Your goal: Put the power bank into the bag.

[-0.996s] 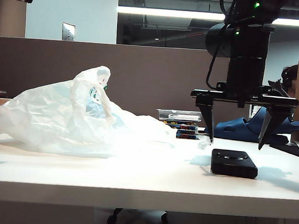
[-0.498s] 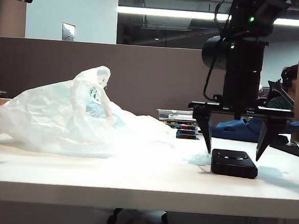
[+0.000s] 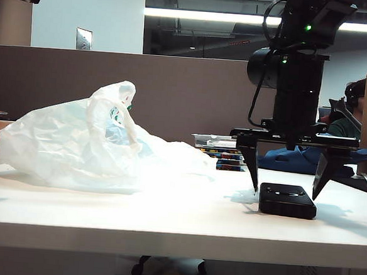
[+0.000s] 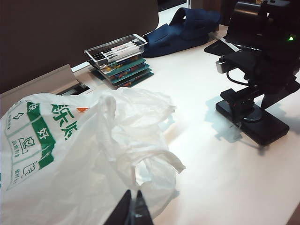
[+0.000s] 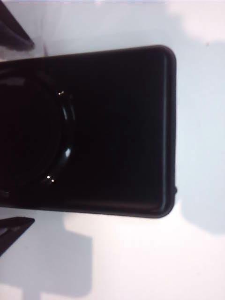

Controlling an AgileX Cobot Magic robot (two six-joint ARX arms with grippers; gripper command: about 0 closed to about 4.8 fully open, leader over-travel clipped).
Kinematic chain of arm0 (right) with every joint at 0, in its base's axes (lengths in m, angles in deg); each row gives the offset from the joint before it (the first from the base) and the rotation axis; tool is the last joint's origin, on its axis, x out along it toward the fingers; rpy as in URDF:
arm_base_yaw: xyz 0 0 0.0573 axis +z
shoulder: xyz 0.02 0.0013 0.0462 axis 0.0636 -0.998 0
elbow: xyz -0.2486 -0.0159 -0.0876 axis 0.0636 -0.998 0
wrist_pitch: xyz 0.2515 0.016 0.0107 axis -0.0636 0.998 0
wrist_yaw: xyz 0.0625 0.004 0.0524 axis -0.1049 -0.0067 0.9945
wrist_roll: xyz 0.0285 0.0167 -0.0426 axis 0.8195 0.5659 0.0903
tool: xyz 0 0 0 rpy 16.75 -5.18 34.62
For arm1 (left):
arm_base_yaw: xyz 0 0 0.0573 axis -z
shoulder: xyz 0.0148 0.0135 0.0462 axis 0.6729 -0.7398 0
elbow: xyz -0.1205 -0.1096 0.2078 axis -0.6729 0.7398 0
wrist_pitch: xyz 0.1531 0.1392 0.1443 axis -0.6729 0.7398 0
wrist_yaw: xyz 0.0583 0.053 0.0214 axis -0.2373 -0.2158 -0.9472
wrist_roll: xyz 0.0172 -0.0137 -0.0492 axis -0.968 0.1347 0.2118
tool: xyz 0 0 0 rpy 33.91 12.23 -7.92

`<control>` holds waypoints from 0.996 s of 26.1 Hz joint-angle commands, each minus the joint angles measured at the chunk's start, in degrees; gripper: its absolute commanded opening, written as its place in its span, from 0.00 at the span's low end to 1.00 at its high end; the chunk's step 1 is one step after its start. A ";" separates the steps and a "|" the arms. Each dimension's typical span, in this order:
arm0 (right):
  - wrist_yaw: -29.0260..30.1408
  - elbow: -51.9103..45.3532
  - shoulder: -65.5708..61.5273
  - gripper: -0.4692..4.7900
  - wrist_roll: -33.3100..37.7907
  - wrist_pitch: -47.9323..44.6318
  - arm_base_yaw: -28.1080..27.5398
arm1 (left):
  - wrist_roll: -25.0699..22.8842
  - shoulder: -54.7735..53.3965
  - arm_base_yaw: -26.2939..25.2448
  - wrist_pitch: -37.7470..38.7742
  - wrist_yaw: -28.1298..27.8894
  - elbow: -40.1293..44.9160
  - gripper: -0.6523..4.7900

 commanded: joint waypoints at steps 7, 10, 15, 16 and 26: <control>0.66 0.07 -1.29 1.00 -0.39 -0.79 0.13 | -0.09 0.11 -0.13 -0.74 0.00 -0.20 0.11; 0.61 0.07 -1.31 1.00 -0.39 -0.96 0.11 | -0.09 0.11 -0.13 -0.74 0.00 -0.20 0.11; 0.37 0.07 -1.64 1.00 -0.35 -0.94 0.02 | -0.11 0.11 -0.13 -1.44 0.00 -0.20 0.11; 0.37 0.07 -1.68 1.00 -0.35 -0.83 0.02 | -0.11 0.11 -0.13 -1.64 -0.02 -0.20 0.11; 0.37 0.07 -2.01 0.92 -0.35 0.37 0.04 | -0.09 0.11 -0.13 -2.10 0.00 -0.20 0.11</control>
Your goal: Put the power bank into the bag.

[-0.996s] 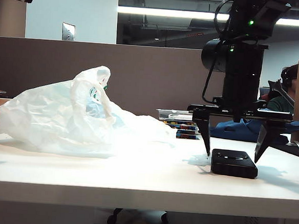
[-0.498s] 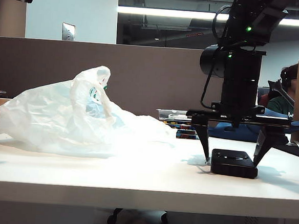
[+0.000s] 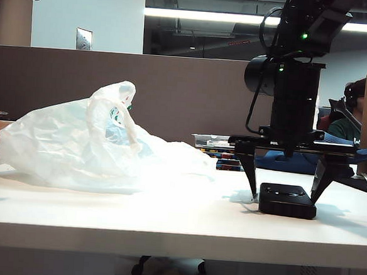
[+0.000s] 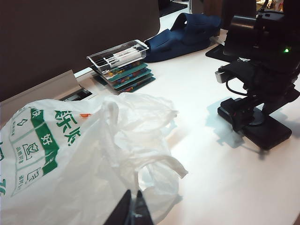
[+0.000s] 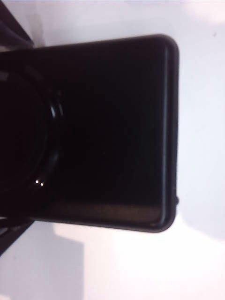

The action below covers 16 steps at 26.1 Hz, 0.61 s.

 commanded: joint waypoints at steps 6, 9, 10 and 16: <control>0.15 -0.09 -0.26 0.76 -0.11 1.22 0.07 | -0.07 0.11 -0.13 -0.72 0.55 -0.20 0.11; -0.26 -0.09 -0.24 0.74 -0.13 1.20 0.07 | -0.07 0.11 -0.13 -0.72 0.52 -0.20 0.11; -0.26 -0.09 -0.24 0.70 -0.13 1.18 0.07 | -0.07 0.11 -0.13 -0.72 0.50 -0.20 0.11; -0.61 -0.02 -0.20 0.68 -0.46 1.18 0.04 | -0.07 0.11 -0.13 -0.74 0.50 -0.20 0.11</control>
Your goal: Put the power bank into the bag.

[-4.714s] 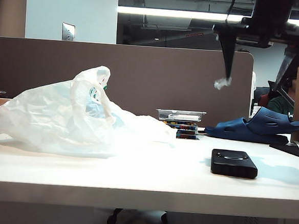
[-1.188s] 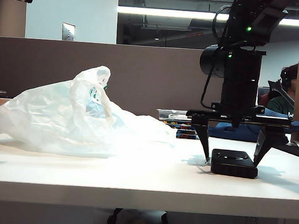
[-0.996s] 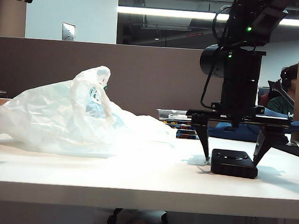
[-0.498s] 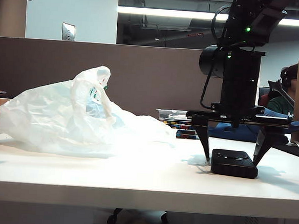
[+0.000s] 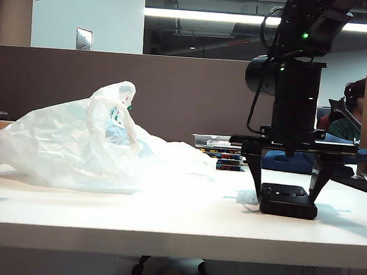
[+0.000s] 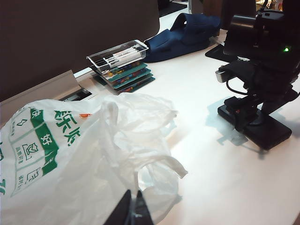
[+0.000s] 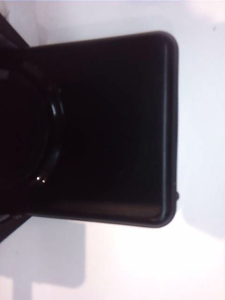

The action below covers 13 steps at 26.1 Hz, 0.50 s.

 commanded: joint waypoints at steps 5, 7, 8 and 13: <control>-0.26 -0.07 -0.15 0.68 -2.71 1.09 0.07 | -0.07 0.11 -0.13 -0.90 0.44 -0.20 0.11; -0.33 -0.02 -0.15 0.68 -4.15 2.16 0.04 | -0.07 0.07 -0.13 -1.66 0.42 -0.20 0.11; -0.42 -0.02 -0.15 0.68 -5.01 2.47 0.04 | -0.07 0.07 -0.13 -2.29 0.42 -0.20 0.11; -0.42 0.11 0.13 0.68 -6.36 2.47 0.04 | -0.02 0.04 -0.13 -6.16 0.42 -0.17 0.23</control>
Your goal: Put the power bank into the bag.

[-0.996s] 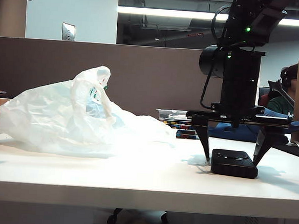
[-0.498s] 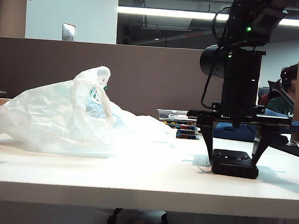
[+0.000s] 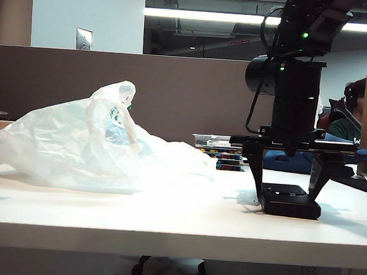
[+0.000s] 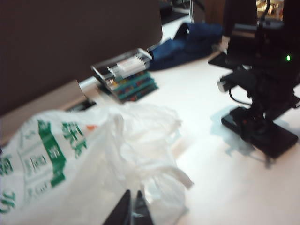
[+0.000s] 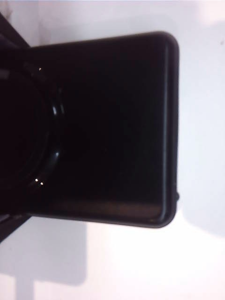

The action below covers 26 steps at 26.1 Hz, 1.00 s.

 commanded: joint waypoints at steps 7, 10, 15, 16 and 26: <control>-1.79 0.31 2.38 0.68 -5.11 0.42 -0.04 | -0.07 -2.89 -0.07 -6.27 1.40 -0.22 0.56; -1.77 1.05 2.75 0.68 -6.75 1.14 -0.04 | -0.07 -4.98 -0.07 -8.61 1.46 -0.24 0.68; -1.81 3.69 2.86 0.68 -9.86 3.04 -0.04 | -0.07 -9.90 -0.07 -15.87 1.27 -0.28 0.68; -1.79 4.24 2.89 0.68 -10.56 3.26 -0.04 | -0.07 -10.73 -0.07 -16.68 1.31 -0.42 0.68; -1.62 10.01 2.91 0.68 -16.79 5.09 -0.04 | -1.57 -24.22 3.23 -17.33 1.11 -8.17 0.82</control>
